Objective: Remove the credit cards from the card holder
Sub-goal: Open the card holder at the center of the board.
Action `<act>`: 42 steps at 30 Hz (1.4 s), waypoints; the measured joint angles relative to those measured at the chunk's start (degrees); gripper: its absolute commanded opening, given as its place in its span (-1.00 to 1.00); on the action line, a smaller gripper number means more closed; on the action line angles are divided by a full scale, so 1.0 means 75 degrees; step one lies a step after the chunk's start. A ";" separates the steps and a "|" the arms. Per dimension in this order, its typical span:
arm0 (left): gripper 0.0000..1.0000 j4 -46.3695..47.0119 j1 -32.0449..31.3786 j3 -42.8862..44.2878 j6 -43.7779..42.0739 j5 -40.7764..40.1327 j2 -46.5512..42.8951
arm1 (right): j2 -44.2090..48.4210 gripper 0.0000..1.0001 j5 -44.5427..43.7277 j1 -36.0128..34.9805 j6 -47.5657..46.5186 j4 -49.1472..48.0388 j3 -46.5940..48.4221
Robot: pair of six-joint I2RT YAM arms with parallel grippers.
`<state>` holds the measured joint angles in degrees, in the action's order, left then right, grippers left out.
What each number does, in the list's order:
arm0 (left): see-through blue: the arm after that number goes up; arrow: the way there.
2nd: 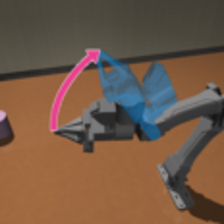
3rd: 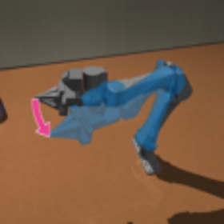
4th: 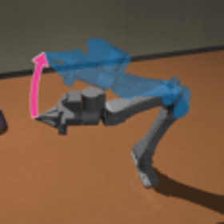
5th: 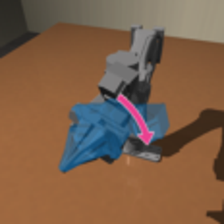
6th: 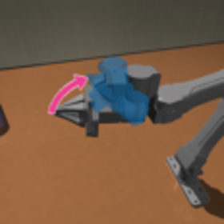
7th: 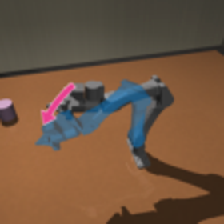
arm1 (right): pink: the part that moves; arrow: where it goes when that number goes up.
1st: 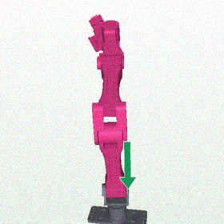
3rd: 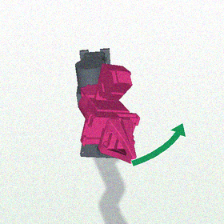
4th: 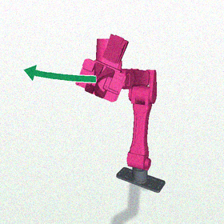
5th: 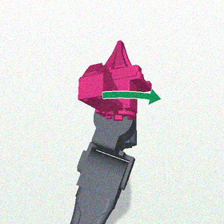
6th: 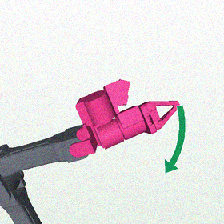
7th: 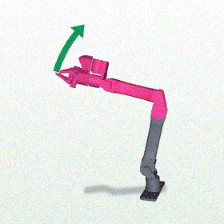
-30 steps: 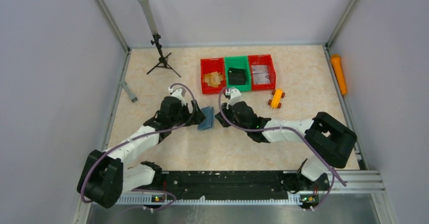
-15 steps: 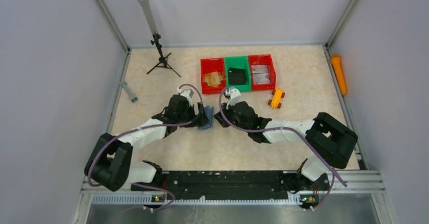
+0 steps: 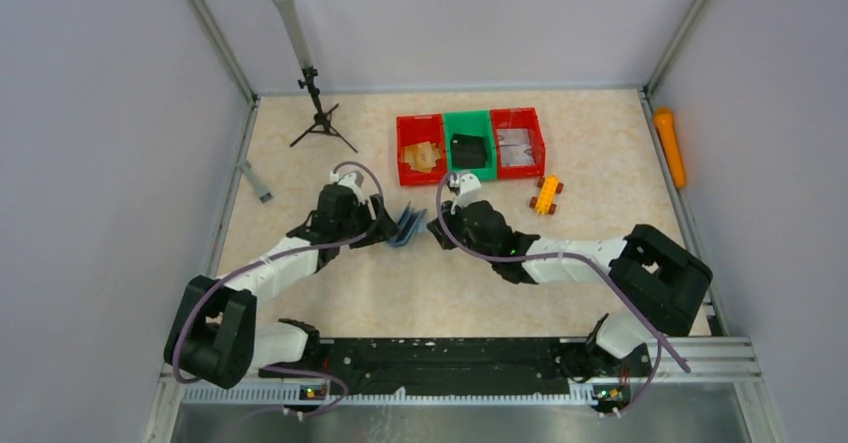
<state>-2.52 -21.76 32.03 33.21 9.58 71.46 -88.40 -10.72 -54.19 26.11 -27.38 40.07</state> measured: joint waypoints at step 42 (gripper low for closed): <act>-0.17 0.0472 0.0734 -0.0274 0.0149 0.1000 -0.0134 | 0.0035 -1.00 -0.0216 0.0000 0.0003 0.0108 0.0000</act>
<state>1.02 -16.25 29.98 34.33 17.08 70.46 -88.14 -12.34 -54.19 26.13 -26.57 40.07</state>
